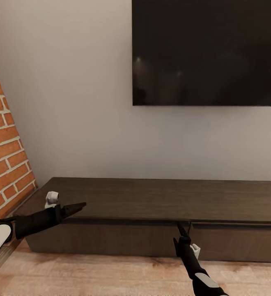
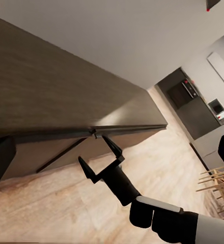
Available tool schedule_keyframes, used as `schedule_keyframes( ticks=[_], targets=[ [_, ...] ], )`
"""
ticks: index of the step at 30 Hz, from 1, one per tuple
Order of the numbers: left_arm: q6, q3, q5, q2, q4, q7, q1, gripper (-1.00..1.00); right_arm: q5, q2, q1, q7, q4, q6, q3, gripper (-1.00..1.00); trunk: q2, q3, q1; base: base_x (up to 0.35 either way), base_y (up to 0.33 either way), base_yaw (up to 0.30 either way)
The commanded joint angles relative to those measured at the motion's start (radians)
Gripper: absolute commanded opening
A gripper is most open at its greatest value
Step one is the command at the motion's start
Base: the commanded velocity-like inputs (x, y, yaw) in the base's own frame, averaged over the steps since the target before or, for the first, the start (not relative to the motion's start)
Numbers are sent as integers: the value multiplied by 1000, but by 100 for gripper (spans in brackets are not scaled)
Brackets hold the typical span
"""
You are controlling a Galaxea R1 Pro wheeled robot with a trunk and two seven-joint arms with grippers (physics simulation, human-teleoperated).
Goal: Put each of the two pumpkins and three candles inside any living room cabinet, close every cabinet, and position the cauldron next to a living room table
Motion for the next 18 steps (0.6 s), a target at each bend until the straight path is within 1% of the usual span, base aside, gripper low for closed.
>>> schedule_keyframes(
  ticks=[1,7,9,12,15,18],
  targets=[
    [3,0,1,1,0,-3,-1,100,-9,0,0,3,0,10,-2,100,-1,-5,0,0,0,0],
    [3,0,2,1,0,-4,-1,100,-9,0,0,10,-2,10,-2,100,-2,-28,3,0,0,0],
    [4,0,2,1,0,-4,-1,100,-9,0,0,24,-2,10,-2,100,-3,-36,4,0,0,0],
    [4,0,1,1,0,-18,-1,100,-7,0,0,64,2,10,-2,100,-3,-48,5,0,0,0],
    [3,-1,1,1,1,-40,-1,100,-7,0,0,85,5,10,-2,100,-4,-59,6,0,0,0],
    [3,-2,0,1,1,-48,-1,100,-6,0,1,92,5,10,-2,100,-5,-71,8,0,0,0]
  ],
)
